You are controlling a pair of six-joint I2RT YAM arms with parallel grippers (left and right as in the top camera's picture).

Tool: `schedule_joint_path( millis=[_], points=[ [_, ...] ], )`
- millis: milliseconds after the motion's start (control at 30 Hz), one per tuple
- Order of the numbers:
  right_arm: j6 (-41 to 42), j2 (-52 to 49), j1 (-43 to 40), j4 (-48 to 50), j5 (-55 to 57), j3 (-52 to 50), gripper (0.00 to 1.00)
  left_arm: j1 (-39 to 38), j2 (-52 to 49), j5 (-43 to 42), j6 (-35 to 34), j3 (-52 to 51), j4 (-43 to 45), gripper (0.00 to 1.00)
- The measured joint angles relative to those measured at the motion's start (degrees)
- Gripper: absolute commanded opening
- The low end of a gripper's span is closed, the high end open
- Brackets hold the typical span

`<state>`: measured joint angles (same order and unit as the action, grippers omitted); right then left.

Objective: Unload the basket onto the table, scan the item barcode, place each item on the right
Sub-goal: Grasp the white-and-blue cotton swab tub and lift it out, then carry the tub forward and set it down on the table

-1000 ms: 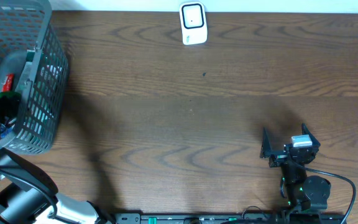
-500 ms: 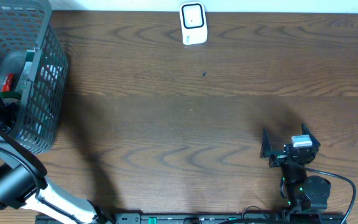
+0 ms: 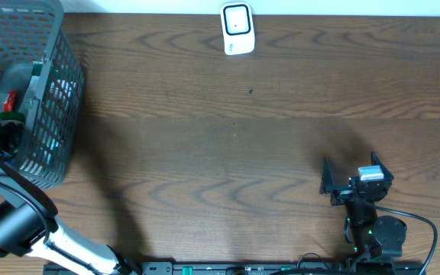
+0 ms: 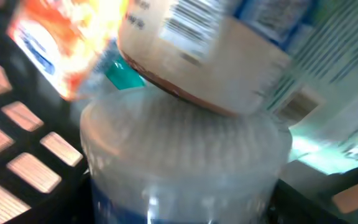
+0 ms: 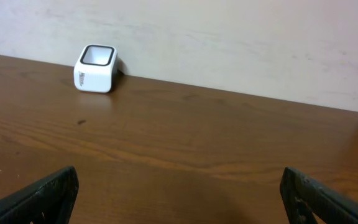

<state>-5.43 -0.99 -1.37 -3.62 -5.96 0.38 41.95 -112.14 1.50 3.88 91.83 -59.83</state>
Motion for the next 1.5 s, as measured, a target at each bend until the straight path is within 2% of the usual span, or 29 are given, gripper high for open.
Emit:
schedule_joint_path(
  millis=[133, 433, 633, 767, 933, 1067, 1233, 1500],
  points=[
    [0.0, 0.0, 0.0, 0.0, 0.0, 0.0, 0.99, 0.0, 2.0, 0.0, -1.1, 3.3, 0.4, 0.69],
    [0.0, 0.0, 0.0, 0.0, 0.0, 0.0, 0.99, 0.0, 19.1, -0.3, -6.1, 6.9, 3.8, 0.69],
    [0.0, 0.0, 0.0, 0.0, 0.0, 0.0, 0.99, 0.0, 23.5, -6.3, -9.4, 6.9, 4.9, 0.68],
    [0.0, 0.0, 0.0, 0.0, 0.0, 0.0, 0.99, -1.0, 30.0, -9.3, -11.5, 6.9, 7.0, 0.69],
    [0.0, 0.0, 0.0, 0.0, 0.0, 0.0, 0.99, -8.4, 38.2, -16.3, -12.0, 7.9, 6.6, 0.68],
    [0.0, 0.0, 0.0, 0.0, 0.0, 0.0, 0.99, -17.1, 40.7, -19.6, -12.5, 8.3, 1.8, 0.68],
    [0.0, 0.0, 0.0, 0.0, 0.0, 0.0, 0.99, -29.6, 39.9, -21.0, -12.7, 8.1, -6.4, 0.68],
    [0.0, 0.0, 0.0, 0.0, 0.0, 0.0, 0.99, -47.1, 33.7, -21.6, -12.7, 1.5, -8.7, 0.68]
  ],
)
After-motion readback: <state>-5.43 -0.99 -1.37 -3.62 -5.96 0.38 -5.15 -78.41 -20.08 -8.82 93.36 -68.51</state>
